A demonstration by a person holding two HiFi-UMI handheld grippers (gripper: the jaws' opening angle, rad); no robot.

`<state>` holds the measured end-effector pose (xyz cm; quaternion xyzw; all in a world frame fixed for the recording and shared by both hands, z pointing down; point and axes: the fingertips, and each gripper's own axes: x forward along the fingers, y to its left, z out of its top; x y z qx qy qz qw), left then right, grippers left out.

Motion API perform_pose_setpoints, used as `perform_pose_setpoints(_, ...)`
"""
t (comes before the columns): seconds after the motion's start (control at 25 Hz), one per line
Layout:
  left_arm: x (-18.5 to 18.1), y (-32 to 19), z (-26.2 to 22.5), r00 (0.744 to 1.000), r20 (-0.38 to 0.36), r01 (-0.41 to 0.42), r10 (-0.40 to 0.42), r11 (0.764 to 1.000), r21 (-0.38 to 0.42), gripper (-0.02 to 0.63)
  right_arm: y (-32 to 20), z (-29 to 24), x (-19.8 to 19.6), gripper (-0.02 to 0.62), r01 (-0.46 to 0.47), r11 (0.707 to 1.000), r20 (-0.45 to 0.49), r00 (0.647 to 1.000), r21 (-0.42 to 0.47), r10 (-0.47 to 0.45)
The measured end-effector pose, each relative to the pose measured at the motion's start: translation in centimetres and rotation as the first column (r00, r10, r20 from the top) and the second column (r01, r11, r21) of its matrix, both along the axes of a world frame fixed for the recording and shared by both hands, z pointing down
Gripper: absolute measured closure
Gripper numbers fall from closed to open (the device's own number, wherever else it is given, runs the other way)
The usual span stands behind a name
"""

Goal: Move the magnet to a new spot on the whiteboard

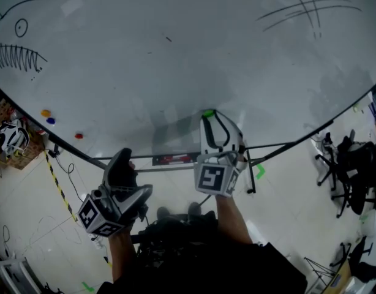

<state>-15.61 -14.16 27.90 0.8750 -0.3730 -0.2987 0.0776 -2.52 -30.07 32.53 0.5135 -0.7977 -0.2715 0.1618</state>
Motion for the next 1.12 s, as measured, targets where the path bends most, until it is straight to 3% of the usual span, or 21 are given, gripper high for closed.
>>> perform_pose_setpoints(0.2, -0.3, 0.1, -0.1, 1.000, 0.005, 0.013, -0.013, 1.000, -0.001, 0.192, -0.2, -0.1, -0.1, 0.445, -0.026, 0.999, -0.015, 1.000, 0.020, 0.026)
perform_pose_setpoints(0.56, 0.0, -0.1, 0.1, 1.000, 0.000, -0.008, 0.008, 1.000, -0.008, 0.192, 0.4, -0.2, 0.5, 0.439, 0.004, 1.000, 0.083, 0.997, -0.027, -0.002)
perform_pose_setpoints(0.68, 0.1, 0.1, 0.6, 0.999, -0.025, -0.041, 0.040, 0.999, -0.027, 0.192, 0.9, -0.6, 1.2, 0.439, 0.032, 0.998, 0.156, 0.987, -0.053, -0.024)
perform_pose_setpoints(0.88, -0.2, 0.4, 0.9, 0.995, -0.046, -0.086, 0.085, 0.996, -0.025, 0.192, 3.0, -1.5, 2.4, 0.439, 0.163, 0.980, 0.348, 0.931, -0.114, -0.114)
perform_pose_setpoints(1.12, -0.4, 0.6, 1.5, 0.988, -0.062, -0.144, 0.142, 0.989, -0.033, 0.192, 6.2, -2.6, 3.6, 0.448, 0.299, 0.949, 0.528, 0.825, -0.103, -0.203)
